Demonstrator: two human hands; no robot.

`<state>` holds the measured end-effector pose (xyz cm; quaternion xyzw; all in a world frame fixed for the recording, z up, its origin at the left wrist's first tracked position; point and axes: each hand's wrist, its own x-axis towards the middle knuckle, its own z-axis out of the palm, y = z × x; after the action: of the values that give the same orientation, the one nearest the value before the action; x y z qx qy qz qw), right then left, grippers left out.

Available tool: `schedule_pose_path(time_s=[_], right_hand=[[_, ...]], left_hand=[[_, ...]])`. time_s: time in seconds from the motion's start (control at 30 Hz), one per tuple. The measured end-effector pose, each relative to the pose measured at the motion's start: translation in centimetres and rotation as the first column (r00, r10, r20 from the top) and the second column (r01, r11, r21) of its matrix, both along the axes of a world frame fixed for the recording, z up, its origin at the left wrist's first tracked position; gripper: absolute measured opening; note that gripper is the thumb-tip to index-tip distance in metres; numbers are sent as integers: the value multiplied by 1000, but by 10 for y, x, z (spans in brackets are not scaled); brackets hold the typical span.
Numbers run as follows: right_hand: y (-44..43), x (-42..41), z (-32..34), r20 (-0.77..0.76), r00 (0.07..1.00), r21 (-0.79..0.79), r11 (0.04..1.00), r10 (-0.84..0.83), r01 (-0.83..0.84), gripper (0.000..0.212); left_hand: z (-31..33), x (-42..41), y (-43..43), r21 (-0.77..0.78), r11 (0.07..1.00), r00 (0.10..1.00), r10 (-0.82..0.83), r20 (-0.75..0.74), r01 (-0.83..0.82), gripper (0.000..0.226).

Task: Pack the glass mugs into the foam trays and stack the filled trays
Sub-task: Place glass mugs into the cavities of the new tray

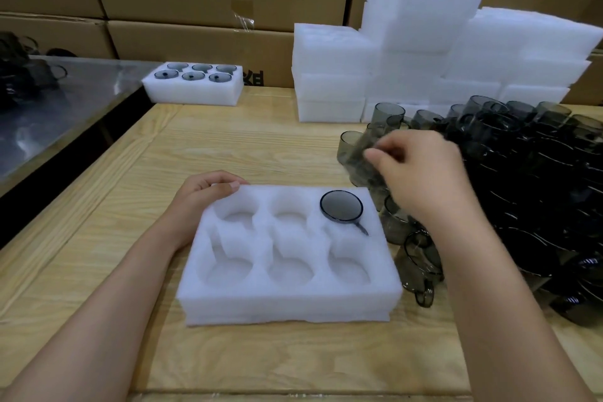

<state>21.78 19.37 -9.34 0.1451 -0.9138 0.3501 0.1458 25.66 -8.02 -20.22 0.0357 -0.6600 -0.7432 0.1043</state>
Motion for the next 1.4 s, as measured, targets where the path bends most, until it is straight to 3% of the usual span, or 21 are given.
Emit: schedule_pose_path(time_s=[0.1, 0.27, 0.47, 0.73, 0.9, 1.13, 1.2, 1.23, 1.3, 1.33, 1.4], right_hand=[[-26, 15, -6, 91, 964, -147, 961, 249, -234, 7], [-49, 20, -24, 154, 905, -107, 917, 397, -384, 10], [-44, 18, -31, 190, 897, -73, 917, 399, -393, 16], [-46, 23, -34, 121, 922, 164, 908, 369, -385, 18], [-55, 24, -25, 151, 904, 391, 816, 400, -426, 23], [-60, 15, -9, 276, 846, 466, 706, 456, -533, 16], [-59, 9, -1, 348, 812, 475, 659, 469, -583, 23], [-60, 6, 2, 346, 811, 450, 675, 472, -585, 34], [-68, -1, 5, 214, 870, 298, 819, 444, -490, 57], [-75, -5, 4, 115, 903, 210, 878, 414, -429, 59], [-93, -10, -2, 56, 909, 173, 892, 414, -417, 57]], left_hand=[[0, 0, -1, -5, 1000, 1000, -6, 6, 6, 23], [-1, 0, 0, 20, 1000, 1000, 0, 5, 0, 30], [0, 1, 0, 52, 999, 1000, -12, 16, 11, 26], [3, 3, 4, 32, 999, 1000, 8, 26, -9, 33], [4, 4, 4, 14, 1000, 999, 13, 33, -14, 36], [4, 3, 3, 8, 1000, 999, 13, 44, -14, 32], [4, 4, 3, 13, 1000, 999, 7, 36, -7, 27], [4, 5, 4, 7, 1000, 1000, 3, 28, -3, 25], [4, 5, 4, -8, 1000, 1000, -11, 17, 12, 26], [4, 5, 4, -11, 1000, 1000, -15, 15, 16, 27], [3, 6, 3, -18, 1000, 1000, -17, 13, 17, 26]])
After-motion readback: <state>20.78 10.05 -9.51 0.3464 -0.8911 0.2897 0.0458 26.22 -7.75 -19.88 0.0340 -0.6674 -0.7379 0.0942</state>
